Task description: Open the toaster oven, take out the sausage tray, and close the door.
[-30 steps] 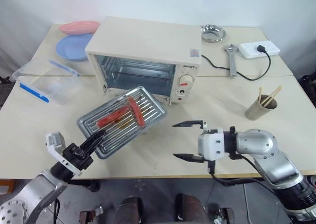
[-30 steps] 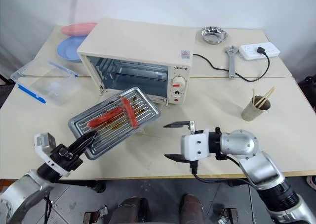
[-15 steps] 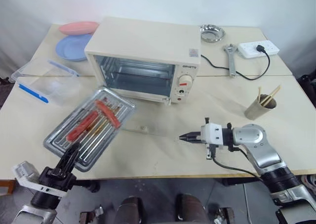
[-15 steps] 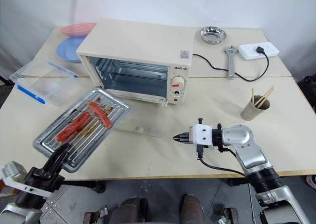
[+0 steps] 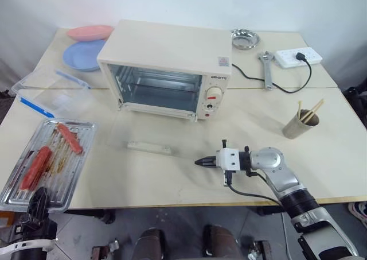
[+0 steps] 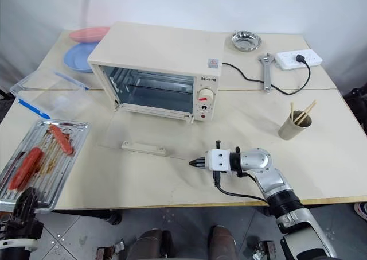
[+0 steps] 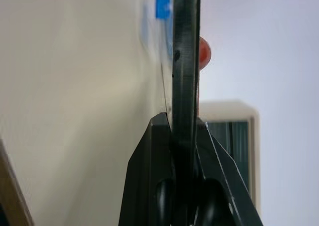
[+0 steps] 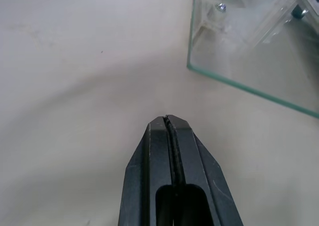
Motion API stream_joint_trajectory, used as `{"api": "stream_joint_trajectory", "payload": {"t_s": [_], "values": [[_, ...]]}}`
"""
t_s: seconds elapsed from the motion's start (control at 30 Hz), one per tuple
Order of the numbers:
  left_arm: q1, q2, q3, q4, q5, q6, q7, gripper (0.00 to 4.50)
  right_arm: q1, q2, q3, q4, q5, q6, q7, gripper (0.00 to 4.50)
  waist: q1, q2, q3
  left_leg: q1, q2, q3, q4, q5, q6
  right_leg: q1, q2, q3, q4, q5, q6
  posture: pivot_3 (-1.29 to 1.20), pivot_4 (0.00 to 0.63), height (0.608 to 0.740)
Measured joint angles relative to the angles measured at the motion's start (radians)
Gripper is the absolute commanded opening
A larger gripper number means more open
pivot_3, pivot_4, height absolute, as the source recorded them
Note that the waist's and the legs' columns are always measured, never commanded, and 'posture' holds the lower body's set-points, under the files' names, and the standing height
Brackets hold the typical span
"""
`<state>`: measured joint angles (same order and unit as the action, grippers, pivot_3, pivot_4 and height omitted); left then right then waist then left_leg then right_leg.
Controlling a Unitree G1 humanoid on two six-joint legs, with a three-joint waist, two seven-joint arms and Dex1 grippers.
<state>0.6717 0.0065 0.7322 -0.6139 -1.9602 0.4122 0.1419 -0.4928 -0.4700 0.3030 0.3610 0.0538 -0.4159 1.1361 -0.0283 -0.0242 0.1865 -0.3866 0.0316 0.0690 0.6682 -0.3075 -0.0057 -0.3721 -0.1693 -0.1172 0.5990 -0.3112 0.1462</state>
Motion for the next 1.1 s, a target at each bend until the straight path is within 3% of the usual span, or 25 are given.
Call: {"api": "stream_joint_trajectory", "payload": {"t_s": [0.33, 0.8, 1.1], "values": [[-0.010, -0.020, 0.015, 0.002, 0.000, -0.021, -0.017, 0.00, -0.073, 0.085, 0.003, 0.084, -0.027, -0.012, -0.048, 0.03, 0.001, 0.000, 0.000, -0.001, 0.002, 0.001, 0.000, -0.001, -0.001, -0.002, 0.002, 0.001, -0.001, 0.000, 0.000, 0.00, 0.150, 0.740], [-0.012, -0.029, 0.051, 0.043, 0.000, 0.006, -0.070, 0.00, -0.226, 0.117, -0.078, -0.028, 0.118, 0.270, -0.047, 0.03, 0.001, 0.001, 0.001, -0.002, 0.002, 0.002, -0.001, -0.002, 0.000, -0.003, 0.002, 0.001, 0.000, 0.000, 0.000, 0.00, 0.150, 0.740], [-0.031, 0.033, 0.021, 0.046, 0.000, 0.100, -0.082, 0.00, -0.336, 0.076, -0.150, -0.063, 0.197, 0.452, -0.009, 0.03, -0.003, 0.003, 0.002, -0.003, 0.003, 0.003, -0.002, -0.003, 0.000, -0.005, 0.003, 0.001, 0.003, 0.000, 0.000, 0.00, 0.150, 0.740]]}}
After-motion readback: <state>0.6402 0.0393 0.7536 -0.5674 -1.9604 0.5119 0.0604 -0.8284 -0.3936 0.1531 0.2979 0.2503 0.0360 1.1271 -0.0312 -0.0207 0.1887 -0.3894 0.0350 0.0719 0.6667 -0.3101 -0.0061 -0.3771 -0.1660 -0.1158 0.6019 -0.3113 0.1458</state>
